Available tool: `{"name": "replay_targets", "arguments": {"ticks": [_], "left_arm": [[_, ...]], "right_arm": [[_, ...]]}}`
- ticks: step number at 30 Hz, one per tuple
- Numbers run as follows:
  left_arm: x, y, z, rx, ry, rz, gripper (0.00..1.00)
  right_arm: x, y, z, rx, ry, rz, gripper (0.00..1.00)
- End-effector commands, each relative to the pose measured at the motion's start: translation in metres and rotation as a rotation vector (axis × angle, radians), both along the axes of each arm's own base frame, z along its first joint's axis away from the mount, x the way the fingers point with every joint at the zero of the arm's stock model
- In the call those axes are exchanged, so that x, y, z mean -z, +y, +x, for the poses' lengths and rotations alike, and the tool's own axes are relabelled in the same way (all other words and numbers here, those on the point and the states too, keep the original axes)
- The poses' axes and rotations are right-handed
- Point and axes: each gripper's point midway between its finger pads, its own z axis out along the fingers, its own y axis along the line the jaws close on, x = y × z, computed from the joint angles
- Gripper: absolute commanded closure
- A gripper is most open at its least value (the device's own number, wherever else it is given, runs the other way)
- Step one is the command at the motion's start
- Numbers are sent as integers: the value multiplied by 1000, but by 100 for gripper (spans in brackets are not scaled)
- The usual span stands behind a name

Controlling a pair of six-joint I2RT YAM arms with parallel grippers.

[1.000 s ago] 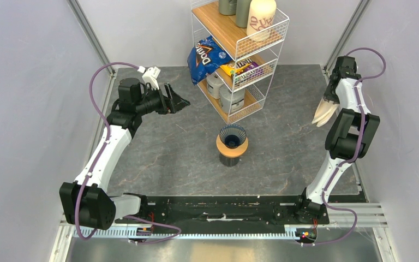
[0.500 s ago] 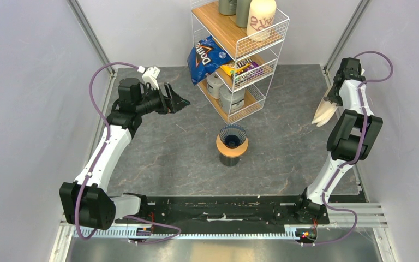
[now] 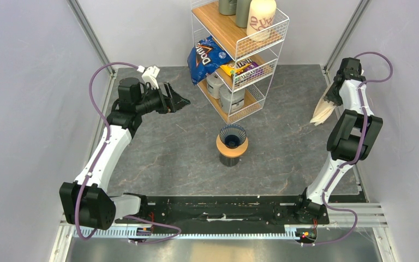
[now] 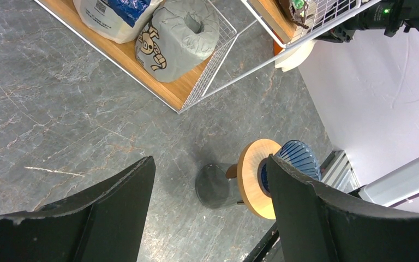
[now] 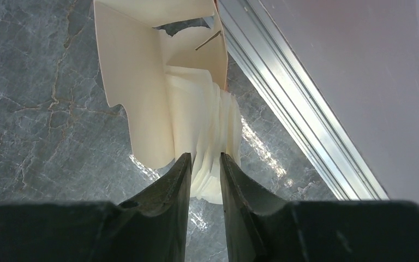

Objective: Place the coffee filter in the dripper

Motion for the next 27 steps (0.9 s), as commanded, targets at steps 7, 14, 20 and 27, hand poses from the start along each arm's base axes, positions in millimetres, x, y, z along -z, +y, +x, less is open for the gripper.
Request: {"name": "replay_targets", "arguments": {"ticks": [7,14,20,27], "left_arm": [[-20,-1,7,-4,-43,-38,18],[-22,-2,6,-3,-42,-45,18],[-22,-1,7,-7,-39,-45,18],[-23,-1,7,-9,-39,-44,18]], "right_arm": [[-43,0,5,10,-104,-17,58],[-52,7,9,26,-142,30,60],[-48,3,13,47,-141,28,60],[-38,-2,18,53,-125,13,61]]}}
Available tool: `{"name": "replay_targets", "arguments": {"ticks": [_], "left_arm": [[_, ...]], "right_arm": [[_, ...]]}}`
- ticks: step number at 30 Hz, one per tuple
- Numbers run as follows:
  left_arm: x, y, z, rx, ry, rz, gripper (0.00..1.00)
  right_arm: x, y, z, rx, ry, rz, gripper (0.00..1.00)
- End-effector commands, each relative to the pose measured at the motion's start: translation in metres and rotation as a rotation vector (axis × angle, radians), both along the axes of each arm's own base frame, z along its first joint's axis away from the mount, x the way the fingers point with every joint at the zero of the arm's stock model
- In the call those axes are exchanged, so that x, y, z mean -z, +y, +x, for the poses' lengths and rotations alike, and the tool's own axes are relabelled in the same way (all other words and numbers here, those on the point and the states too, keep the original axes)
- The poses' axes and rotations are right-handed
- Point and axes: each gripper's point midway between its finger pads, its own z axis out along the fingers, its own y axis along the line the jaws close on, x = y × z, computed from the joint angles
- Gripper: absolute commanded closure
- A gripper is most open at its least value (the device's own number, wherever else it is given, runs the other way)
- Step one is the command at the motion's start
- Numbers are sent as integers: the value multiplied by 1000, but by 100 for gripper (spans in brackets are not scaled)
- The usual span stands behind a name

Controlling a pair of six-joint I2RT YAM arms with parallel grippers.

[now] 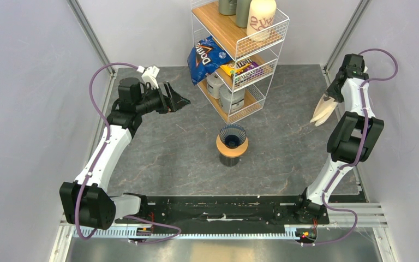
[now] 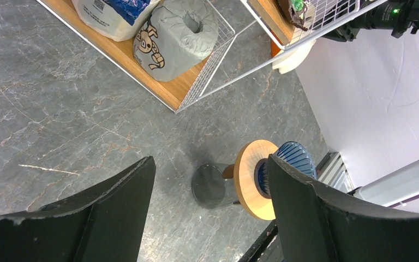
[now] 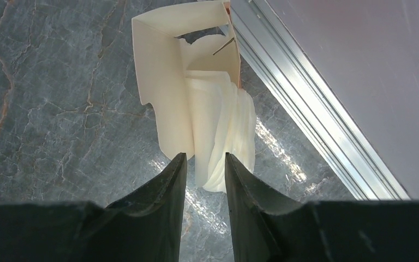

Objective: Place the coffee filter in the dripper

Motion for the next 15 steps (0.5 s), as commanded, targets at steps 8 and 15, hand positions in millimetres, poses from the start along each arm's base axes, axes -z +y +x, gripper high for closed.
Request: {"name": "replay_targets", "arguments": {"ticks": [8,15], "left_arm": [[-21,1,7,-8,-55,-24,18],[-21,1,8,-9,-53,-19,18]], "right_arm": [[-6,-10,16,18,-42,-26,63],[4,-12,19,17,-28,-26,64]]}}
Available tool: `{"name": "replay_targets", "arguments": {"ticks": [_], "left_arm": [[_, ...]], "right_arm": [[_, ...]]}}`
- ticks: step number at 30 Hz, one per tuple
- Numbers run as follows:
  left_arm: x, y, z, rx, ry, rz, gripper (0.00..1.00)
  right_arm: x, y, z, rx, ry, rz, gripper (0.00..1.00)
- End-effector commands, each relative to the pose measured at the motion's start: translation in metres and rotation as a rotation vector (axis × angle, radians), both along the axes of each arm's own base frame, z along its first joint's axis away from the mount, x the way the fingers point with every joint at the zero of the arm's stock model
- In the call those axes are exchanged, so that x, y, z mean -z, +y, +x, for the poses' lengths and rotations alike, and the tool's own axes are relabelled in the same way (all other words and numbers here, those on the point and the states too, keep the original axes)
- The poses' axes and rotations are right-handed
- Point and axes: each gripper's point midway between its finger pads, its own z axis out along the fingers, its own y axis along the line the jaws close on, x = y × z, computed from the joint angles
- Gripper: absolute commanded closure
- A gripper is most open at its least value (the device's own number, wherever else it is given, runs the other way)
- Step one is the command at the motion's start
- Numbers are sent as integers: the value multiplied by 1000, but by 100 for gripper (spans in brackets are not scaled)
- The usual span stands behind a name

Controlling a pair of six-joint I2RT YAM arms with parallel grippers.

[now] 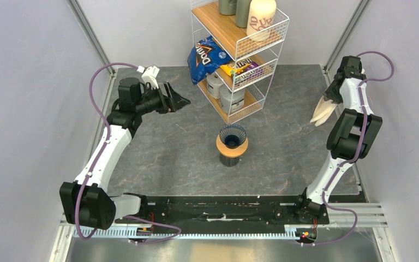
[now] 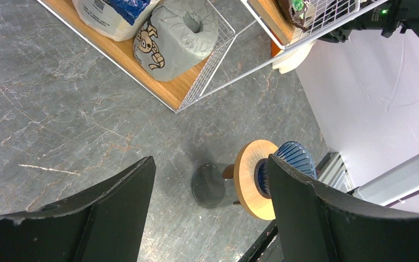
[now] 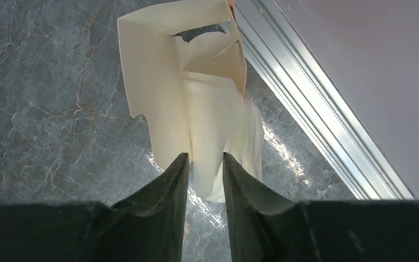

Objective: Place the coffee filter in the dripper

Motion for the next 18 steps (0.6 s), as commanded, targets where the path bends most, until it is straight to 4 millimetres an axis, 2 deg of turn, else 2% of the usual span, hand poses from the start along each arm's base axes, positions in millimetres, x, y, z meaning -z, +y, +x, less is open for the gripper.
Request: {"name": "replay_targets", "arguments": {"ticks": [1,14,18], "left_arm": [[-21,1,8,-9,-53,-18,18],[-20,1,11,-16,-47,-19,18],[-21,1,12,-16,-49,-17,18]], "right_arm": [[-12,-11,16,16,-54,-36,64],[-3,-15,17,22,-32,-50,76],[0,-16,16,29,-25,-50,85]]}}
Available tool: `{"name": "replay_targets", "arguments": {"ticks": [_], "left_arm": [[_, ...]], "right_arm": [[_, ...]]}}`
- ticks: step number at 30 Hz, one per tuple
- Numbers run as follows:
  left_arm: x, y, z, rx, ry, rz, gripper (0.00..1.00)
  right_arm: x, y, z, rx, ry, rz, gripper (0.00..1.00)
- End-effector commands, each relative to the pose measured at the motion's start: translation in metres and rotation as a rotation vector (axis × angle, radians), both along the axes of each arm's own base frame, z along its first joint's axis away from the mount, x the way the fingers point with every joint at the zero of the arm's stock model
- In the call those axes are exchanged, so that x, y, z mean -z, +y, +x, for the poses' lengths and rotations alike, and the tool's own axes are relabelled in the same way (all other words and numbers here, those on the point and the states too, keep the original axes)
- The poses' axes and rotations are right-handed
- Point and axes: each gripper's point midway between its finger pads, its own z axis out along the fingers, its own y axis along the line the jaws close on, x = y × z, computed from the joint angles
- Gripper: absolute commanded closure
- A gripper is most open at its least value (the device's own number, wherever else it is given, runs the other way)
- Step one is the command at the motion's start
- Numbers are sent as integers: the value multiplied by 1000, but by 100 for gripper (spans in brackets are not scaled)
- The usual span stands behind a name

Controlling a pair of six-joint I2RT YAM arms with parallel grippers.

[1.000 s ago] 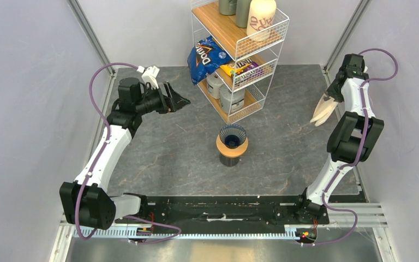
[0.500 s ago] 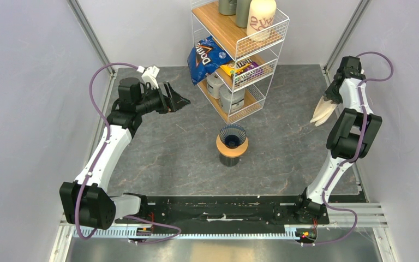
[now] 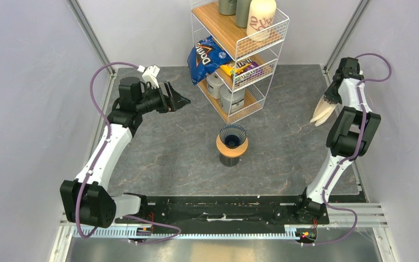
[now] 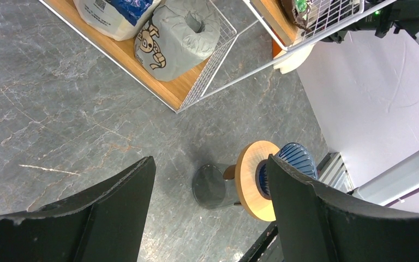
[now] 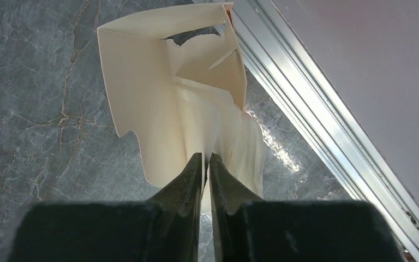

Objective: Place the coffee filter in the dripper

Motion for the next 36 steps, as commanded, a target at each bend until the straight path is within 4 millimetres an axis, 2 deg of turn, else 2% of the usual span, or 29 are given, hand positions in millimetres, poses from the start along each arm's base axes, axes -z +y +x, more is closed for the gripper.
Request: {"name": "replay_targets", "arguments": {"ticks": [1,4,6,13,17,20,23,26,29,32,34,36], "left_arm": [[-25,2,9,-16,-59,-17,18],[-24,3,8,-17,-58,-9,18],[-25,3,7,-21,-57,-8,18],[-34,5,6,-31,-68,-9,17],[-43,6,5,-31,-80,-10,15],[-49,7,2,-25,-103,-2,11],[-61,8,-5,-4,-162,19,9],[-76,10,-20,39,-244,63,8],[-89,5,-46,163,-326,107,7],[-98,-6,-78,314,-364,97,7],[-106,-14,-100,420,-389,57,9],[-110,-17,-112,459,-407,41,10]], "right_arm": [[-16,-10,12,20,-53,-40,88],[-19,-10,11,19,-56,-40,100],[-27,-7,10,18,-69,-30,100],[-82,24,-5,-86,-165,39,100],[-109,36,-27,-135,-175,41,100],[-134,53,-44,-197,-207,77,100],[-169,82,-66,-350,-251,110,100],[-208,116,-97,-548,-301,115,100],[-246,155,-139,-754,-370,117,100],[-276,197,-178,-934,-460,161,100],[-295,230,-202,-1054,-540,251,100],[-306,257,-217,-1120,-583,369,100]]}}
